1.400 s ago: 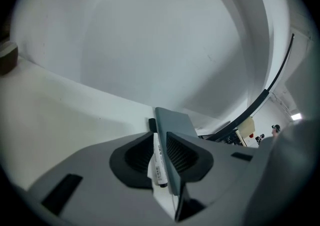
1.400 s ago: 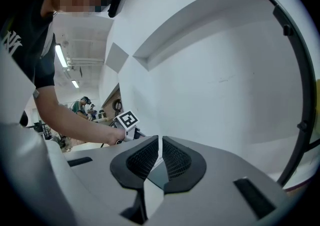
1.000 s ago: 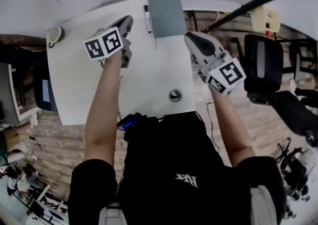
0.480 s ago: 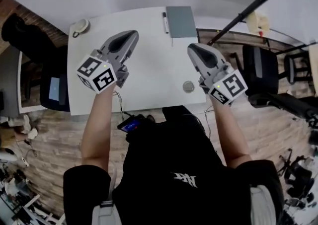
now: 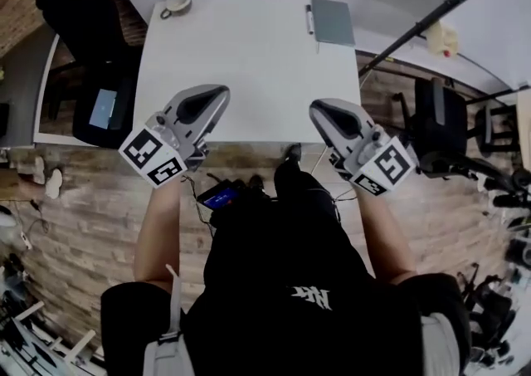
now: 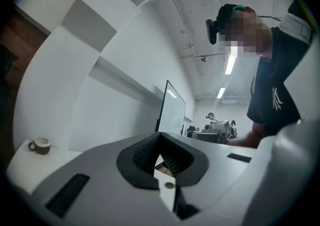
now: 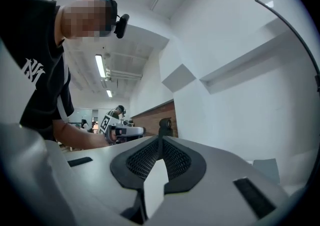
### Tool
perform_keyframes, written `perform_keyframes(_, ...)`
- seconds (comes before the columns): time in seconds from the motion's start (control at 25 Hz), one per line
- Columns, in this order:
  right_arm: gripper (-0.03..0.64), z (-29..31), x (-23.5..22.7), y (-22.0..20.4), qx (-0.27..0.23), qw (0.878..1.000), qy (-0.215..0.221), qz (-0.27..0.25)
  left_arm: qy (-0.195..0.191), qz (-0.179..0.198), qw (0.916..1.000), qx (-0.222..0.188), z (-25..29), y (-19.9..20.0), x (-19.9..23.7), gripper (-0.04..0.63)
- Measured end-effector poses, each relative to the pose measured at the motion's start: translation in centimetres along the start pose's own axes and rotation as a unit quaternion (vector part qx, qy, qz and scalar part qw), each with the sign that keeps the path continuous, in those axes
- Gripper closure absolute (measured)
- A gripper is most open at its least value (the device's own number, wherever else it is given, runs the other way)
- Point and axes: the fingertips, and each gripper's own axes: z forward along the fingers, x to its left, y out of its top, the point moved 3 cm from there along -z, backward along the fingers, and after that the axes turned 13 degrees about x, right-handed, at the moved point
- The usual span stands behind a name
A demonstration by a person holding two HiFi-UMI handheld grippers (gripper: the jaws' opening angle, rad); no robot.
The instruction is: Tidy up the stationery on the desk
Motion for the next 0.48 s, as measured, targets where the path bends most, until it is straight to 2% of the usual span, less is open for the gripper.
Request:
perform_keyframes(0.28, 0.568, -1.2, 4.4, -1.9, 0.027, 0.999, 0.039, 0.001, 0.024, -0.036, 0.9990, 0.001, -3.5, -4.5, -3.8, 0.594)
perform_keyframes(0.48, 0.568, -4.2, 5.0, -2.0, -0.006, 0.997, 0.058, 0.042, 0.026, -0.056, 0.9980, 0.017, -3.2, -6.7, -8.3, 0.594)
